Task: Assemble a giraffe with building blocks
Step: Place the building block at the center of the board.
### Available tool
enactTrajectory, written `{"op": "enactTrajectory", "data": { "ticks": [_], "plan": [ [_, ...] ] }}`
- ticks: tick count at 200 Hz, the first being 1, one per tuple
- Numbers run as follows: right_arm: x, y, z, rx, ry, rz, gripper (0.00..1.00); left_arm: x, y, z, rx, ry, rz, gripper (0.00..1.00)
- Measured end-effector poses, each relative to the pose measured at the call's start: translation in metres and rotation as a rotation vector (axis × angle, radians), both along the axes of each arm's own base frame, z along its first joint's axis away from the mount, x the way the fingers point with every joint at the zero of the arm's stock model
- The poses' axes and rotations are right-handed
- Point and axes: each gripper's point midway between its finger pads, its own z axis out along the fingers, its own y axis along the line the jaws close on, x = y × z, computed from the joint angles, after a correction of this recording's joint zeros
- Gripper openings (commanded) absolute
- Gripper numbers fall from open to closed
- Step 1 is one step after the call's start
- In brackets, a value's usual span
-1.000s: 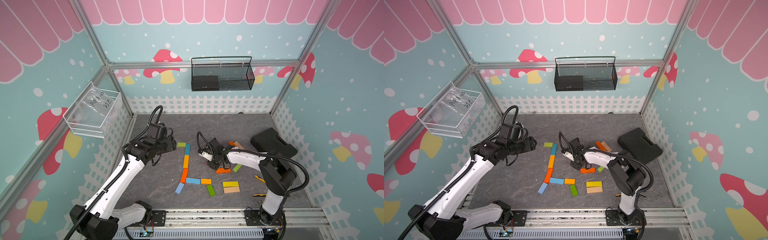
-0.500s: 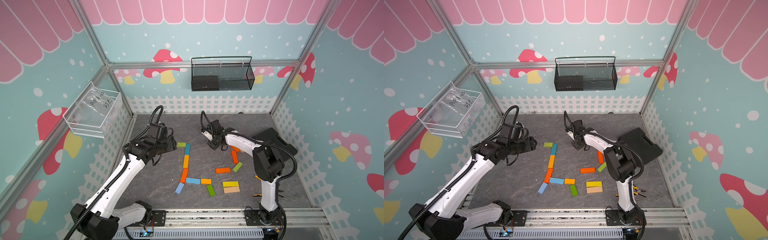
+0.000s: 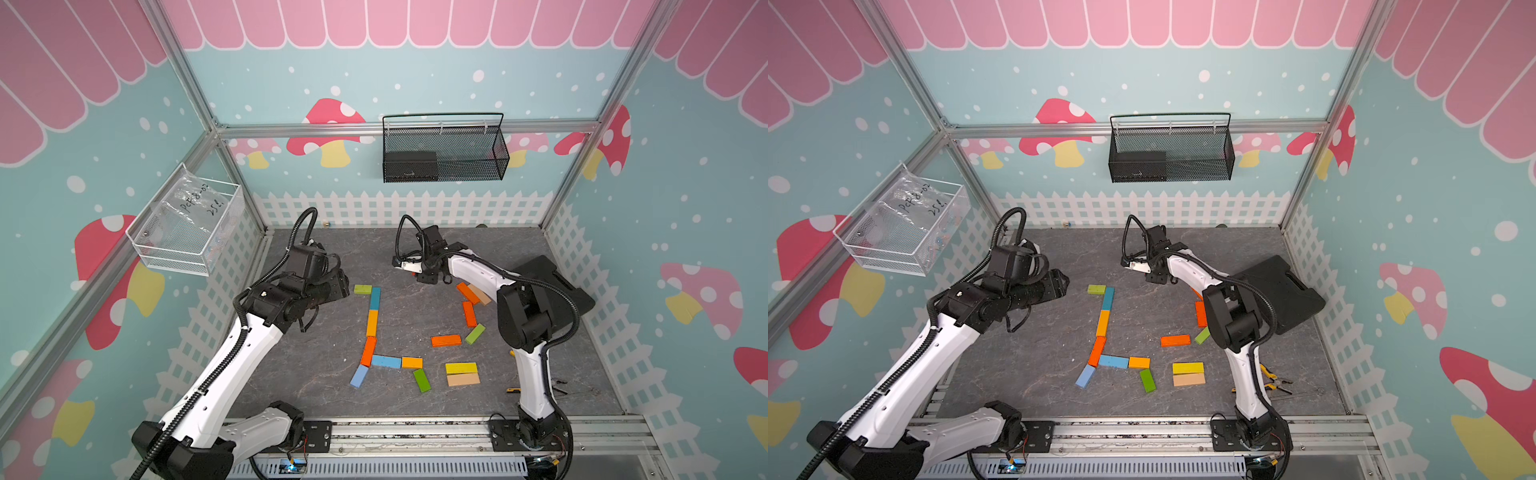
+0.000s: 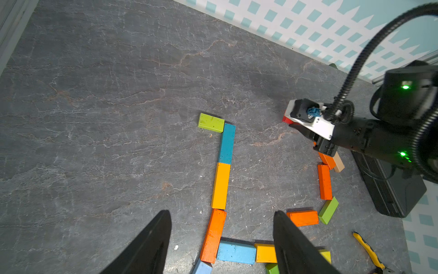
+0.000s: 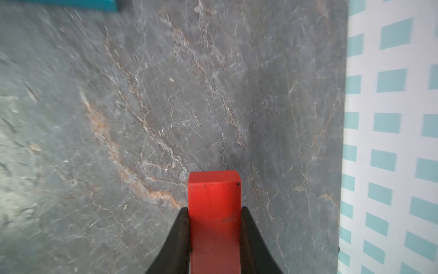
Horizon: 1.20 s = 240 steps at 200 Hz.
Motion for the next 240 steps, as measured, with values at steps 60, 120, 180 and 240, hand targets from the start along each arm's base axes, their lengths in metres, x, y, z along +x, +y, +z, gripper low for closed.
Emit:
{"op": "enactTrajectory", "data": {
  "ticks": [60, 120, 180, 240],
  "plan": [
    [-0.004, -0.024, -0.036, -0.087, 0.085, 0.038, 0.08, 0.004, 0.003, -0.004, 0.004, 0.012, 0.012, 0.71],
    [-0.004, -0.029, -0.042, -0.086, 0.085, 0.049, 0.1, 0.006, 0.002, -0.008, 0.007, 0.028, 0.011, 0.71],
    [-0.004, -0.044, -0.043, -0.07, 0.085, 0.039, 0.15, 0.007, 0.004, -0.009, 0.007, 0.028, 0.016, 0.71],
    [-0.008, -0.049, -0.043, -0.059, 0.092, 0.062, 0.25, 0.009, 0.002, -0.01, 0.001, 0.033, 0.01, 0.72]
  ]
}}
